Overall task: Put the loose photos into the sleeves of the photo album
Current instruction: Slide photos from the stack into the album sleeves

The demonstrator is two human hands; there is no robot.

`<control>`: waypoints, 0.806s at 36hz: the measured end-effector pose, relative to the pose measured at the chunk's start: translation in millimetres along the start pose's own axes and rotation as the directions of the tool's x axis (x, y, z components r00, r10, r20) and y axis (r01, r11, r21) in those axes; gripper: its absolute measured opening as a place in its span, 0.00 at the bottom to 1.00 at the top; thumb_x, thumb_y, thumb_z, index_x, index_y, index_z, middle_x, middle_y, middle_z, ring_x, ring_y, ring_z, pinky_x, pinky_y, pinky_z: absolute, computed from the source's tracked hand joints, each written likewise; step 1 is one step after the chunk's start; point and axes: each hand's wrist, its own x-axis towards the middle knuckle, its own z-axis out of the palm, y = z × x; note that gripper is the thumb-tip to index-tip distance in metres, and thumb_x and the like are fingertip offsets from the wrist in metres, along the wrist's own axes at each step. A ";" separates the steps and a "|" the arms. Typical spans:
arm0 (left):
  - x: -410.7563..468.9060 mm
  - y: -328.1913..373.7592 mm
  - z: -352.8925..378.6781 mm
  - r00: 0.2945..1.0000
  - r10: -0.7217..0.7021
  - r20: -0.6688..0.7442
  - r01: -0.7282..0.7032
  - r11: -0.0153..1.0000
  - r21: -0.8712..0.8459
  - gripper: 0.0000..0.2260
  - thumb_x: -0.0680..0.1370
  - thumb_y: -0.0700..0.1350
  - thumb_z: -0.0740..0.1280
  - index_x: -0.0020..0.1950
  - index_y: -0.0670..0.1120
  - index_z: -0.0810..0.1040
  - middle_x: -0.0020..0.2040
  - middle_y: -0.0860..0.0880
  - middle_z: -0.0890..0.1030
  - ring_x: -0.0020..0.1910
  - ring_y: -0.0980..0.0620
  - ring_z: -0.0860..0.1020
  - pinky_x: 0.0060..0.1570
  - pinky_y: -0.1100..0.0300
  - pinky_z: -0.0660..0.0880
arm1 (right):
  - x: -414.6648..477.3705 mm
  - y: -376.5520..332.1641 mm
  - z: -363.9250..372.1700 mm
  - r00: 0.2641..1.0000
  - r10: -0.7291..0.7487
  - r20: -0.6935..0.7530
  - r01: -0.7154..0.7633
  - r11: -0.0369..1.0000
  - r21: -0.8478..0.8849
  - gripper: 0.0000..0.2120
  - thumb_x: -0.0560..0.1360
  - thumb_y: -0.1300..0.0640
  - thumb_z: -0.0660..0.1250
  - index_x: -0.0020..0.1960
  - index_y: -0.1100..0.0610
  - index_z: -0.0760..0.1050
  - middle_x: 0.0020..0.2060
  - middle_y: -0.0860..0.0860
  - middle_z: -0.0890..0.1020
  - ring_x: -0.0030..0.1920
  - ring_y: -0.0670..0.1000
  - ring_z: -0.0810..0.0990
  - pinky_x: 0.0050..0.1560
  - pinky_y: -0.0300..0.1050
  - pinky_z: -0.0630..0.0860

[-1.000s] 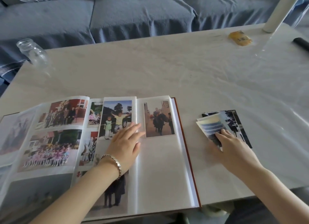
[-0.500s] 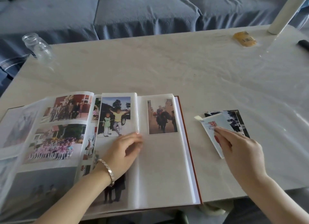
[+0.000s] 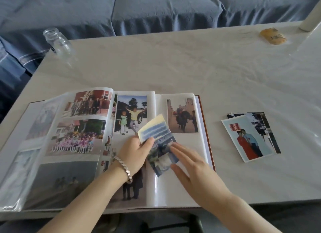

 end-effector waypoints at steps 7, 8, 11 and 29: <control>-4.6 12.8 -24.6 0.973 0.074 -0.219 0.005 0.939 0.343 0.20 0.79 0.47 0.62 0.27 0.46 0.64 0.22 0.50 0.65 0.21 0.57 0.64 0.20 0.65 0.64 | -9.8 26.1 -20.2 0.943 0.328 -0.056 -0.332 0.940 -0.073 0.21 0.78 0.51 0.60 0.71 0.49 0.65 0.71 0.44 0.64 0.70 0.46 0.64 0.67 0.36 0.60; -6.3 17.0 -27.2 0.967 0.088 -0.240 0.015 0.917 0.398 0.21 0.79 0.49 0.61 0.27 0.47 0.62 0.23 0.51 0.65 0.22 0.57 0.63 0.19 0.65 0.59 | -9.8 26.8 -21.6 0.934 0.355 -0.041 -0.357 0.932 -0.061 0.21 0.78 0.51 0.60 0.71 0.49 0.65 0.71 0.44 0.64 0.69 0.46 0.65 0.66 0.37 0.61; -13.8 28.4 -28.9 0.958 0.159 -0.237 -0.026 0.874 0.485 0.23 0.77 0.48 0.64 0.27 0.50 0.57 0.21 0.54 0.61 0.21 0.60 0.60 0.21 0.68 0.51 | -9.1 24.4 -22.5 0.920 0.391 -0.003 -0.390 0.918 -0.072 0.19 0.79 0.52 0.60 0.70 0.49 0.67 0.72 0.44 0.63 0.67 0.47 0.68 0.65 0.38 0.66; -21.4 53.6 -17.6 0.954 0.299 -0.032 -0.180 0.653 0.736 0.11 0.80 0.48 0.57 0.43 0.46 0.75 0.25 0.54 0.60 0.30 0.49 0.68 0.25 0.66 0.56 | -10.0 13.2 -19.4 0.911 0.409 0.061 -0.400 0.909 -0.117 0.13 0.80 0.53 0.58 0.63 0.51 0.73 0.74 0.47 0.58 0.65 0.49 0.72 0.58 0.36 0.70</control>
